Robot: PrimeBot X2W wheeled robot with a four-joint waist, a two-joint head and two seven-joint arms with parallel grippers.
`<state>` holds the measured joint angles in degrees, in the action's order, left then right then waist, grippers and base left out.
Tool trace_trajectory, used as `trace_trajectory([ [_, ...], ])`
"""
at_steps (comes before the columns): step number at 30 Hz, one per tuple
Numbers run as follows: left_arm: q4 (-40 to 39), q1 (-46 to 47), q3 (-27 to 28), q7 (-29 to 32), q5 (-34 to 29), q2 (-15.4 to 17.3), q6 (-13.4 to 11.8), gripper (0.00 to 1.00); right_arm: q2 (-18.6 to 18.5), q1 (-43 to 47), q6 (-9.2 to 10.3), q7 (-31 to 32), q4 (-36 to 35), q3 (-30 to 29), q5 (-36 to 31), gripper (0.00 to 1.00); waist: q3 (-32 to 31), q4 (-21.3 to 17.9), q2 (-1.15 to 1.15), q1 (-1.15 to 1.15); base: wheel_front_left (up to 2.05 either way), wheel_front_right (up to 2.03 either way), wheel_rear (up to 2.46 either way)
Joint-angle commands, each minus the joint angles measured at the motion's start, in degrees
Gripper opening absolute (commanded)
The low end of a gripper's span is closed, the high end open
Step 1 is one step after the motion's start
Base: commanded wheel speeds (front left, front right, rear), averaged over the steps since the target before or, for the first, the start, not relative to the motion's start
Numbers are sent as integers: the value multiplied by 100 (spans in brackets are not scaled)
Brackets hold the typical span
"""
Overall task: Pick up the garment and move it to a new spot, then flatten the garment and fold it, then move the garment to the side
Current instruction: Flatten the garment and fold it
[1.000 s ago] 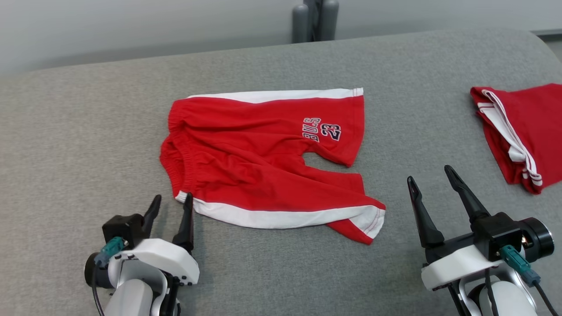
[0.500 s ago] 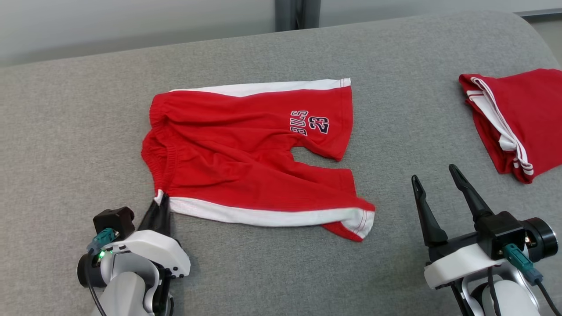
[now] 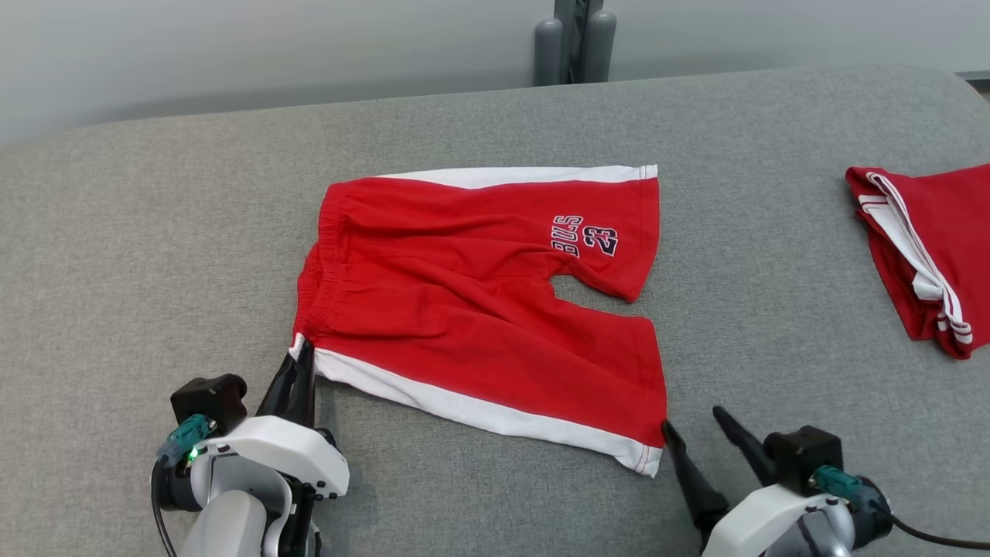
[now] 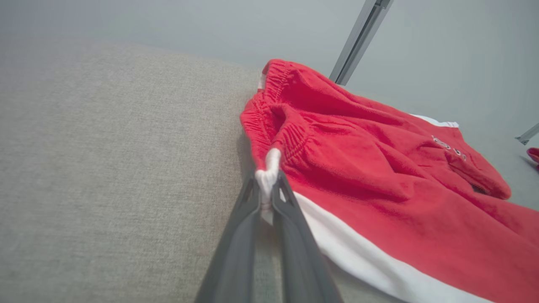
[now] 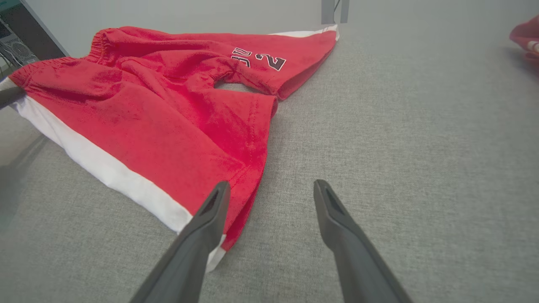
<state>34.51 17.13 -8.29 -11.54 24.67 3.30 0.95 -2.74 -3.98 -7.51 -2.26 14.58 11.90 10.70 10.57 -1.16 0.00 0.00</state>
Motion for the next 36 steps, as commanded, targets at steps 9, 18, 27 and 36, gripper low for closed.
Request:
trace_trajectory([
  [9,-350,-240,-98,119,65,25,-108,0,-34,92,4,542,328,374,690,100,-87,105,0,0,0,0,0],
  [18,-533,-324,-180,180,105,24,-145,0,-31,0,4,728,664,619,1227,100,-108,216,0,0,0,0,0],
  [27,-682,-361,-230,228,137,61,-162,0,-30,-264,4,476,864,778,1461,0,-93,301,0,0,0,0,0],
  [36,-1032,-471,-187,347,400,82,14,0,-67,-485,4,-51,486,527,1027,0,-247,286,0,0,0,0,0],
])
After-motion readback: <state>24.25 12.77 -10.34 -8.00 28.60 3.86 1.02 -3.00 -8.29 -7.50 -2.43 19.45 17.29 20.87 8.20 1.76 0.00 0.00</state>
